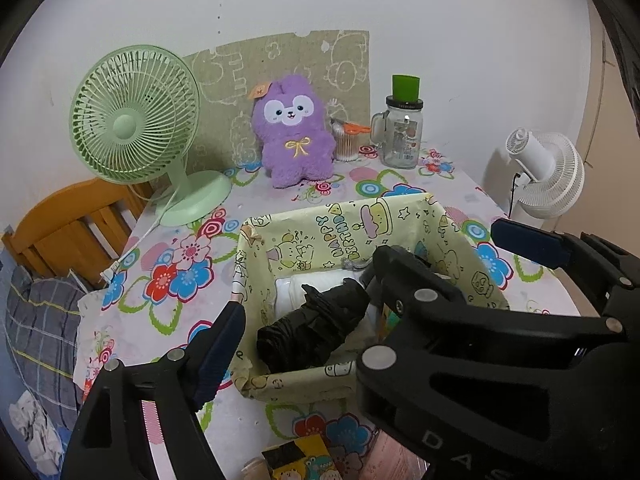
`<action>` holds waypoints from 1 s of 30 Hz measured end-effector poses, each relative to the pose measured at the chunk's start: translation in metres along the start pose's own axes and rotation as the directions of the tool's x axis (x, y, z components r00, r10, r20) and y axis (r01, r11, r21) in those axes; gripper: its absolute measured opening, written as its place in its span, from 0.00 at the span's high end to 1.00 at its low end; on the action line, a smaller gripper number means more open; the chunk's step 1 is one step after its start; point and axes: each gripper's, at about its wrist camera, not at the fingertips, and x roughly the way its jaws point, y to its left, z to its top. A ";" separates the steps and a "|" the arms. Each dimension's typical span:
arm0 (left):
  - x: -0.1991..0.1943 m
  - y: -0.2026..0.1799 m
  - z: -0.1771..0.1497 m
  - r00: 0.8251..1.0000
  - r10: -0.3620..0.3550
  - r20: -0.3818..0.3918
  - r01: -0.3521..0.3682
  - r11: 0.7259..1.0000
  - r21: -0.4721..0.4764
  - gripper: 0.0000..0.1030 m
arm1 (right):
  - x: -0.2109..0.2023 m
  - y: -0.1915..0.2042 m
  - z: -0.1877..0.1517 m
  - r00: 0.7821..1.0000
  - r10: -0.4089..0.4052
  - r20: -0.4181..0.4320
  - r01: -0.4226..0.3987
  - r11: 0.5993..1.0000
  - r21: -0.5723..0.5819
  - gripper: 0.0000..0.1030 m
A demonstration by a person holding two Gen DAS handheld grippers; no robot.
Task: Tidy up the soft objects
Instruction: 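Release the black cloth into the fabric box with the left tool while the right lowers the green box in, then withdraw both tools from the fabric box toward the remaining items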
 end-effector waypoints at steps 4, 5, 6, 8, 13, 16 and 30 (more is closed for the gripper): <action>-0.007 0.000 -0.001 1.000 -0.016 0.008 0.016 1.000 -0.008 0.17 | -0.010 0.002 -0.002 1.000 -0.018 0.015 0.018 1.000 -0.007 0.15; -0.009 0.000 -0.002 1.000 -0.021 0.008 0.021 1.000 -0.013 0.16 | -0.013 0.002 -0.003 1.000 -0.021 0.019 0.021 1.000 -0.010 0.15; -0.011 0.000 -0.003 1.000 -0.020 0.010 0.021 1.000 -0.015 0.16 | -0.016 0.003 -0.003 0.999 -0.023 0.024 0.024 1.000 -0.013 0.15; -0.014 -0.001 -0.004 1.000 -0.013 0.014 0.014 1.000 -0.013 0.16 | -0.021 0.004 -0.004 0.999 -0.029 0.035 0.029 0.999 -0.019 0.15; -0.027 -0.004 -0.008 0.999 -0.008 0.036 0.008 1.000 -0.003 0.16 | -0.032 0.006 -0.009 0.998 -0.040 0.048 0.041 0.999 -0.029 0.15; -0.033 -0.006 -0.011 0.999 -0.009 0.044 0.009 1.000 0.000 0.15 | -0.039 0.008 -0.012 0.998 -0.040 0.055 0.042 0.999 -0.030 0.15; -0.064 -0.016 -0.026 0.997 -0.005 0.083 0.003 1.000 0.018 0.13 | -0.071 0.009 -0.028 0.996 -0.037 0.086 0.039 0.999 -0.023 0.15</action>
